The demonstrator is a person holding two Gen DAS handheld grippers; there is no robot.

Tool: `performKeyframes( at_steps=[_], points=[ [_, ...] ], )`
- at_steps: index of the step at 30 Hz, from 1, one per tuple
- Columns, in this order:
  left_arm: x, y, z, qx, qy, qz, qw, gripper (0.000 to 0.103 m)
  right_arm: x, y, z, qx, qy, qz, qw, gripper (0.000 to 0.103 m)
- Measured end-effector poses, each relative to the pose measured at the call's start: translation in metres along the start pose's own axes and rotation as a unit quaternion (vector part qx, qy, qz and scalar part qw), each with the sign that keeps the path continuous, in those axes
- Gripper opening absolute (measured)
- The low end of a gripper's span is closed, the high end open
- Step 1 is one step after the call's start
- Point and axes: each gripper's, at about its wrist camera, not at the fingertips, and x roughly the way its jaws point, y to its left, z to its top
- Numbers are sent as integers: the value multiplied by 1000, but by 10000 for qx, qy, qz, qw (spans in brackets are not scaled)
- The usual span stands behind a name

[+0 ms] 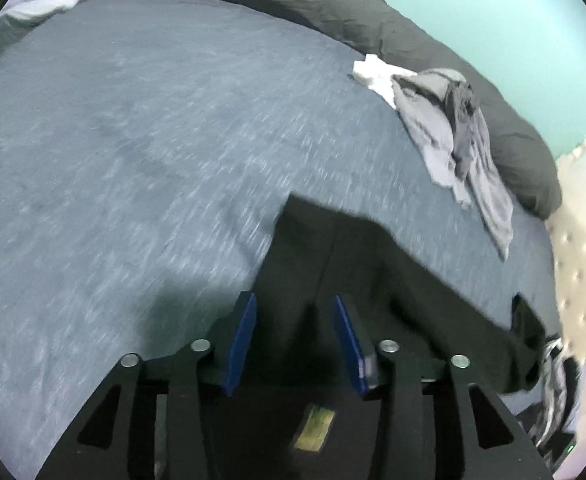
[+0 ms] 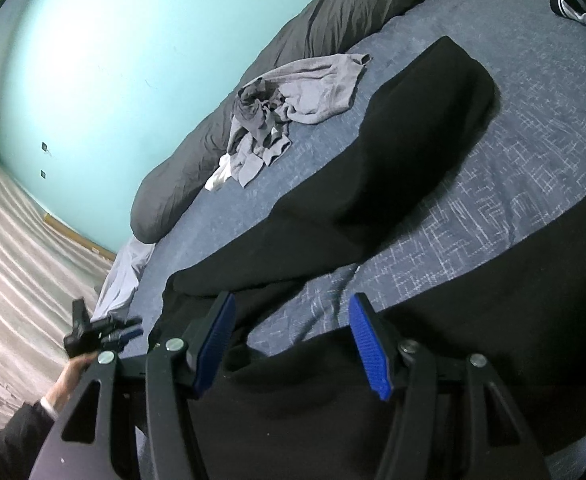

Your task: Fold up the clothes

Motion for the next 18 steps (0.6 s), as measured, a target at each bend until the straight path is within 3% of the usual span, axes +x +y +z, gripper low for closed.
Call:
performKeyframes(
  at_steps=[8, 18],
  points=[
    [36, -1, 27, -14, -29, 101, 9999, 56, 2, 2, 0, -161, 26, 29, 9999, 60],
    [69, 7, 38, -192, -22, -153, 9997, 57, 7, -6, -2, -104, 76, -67, 9999, 60]
  ],
)
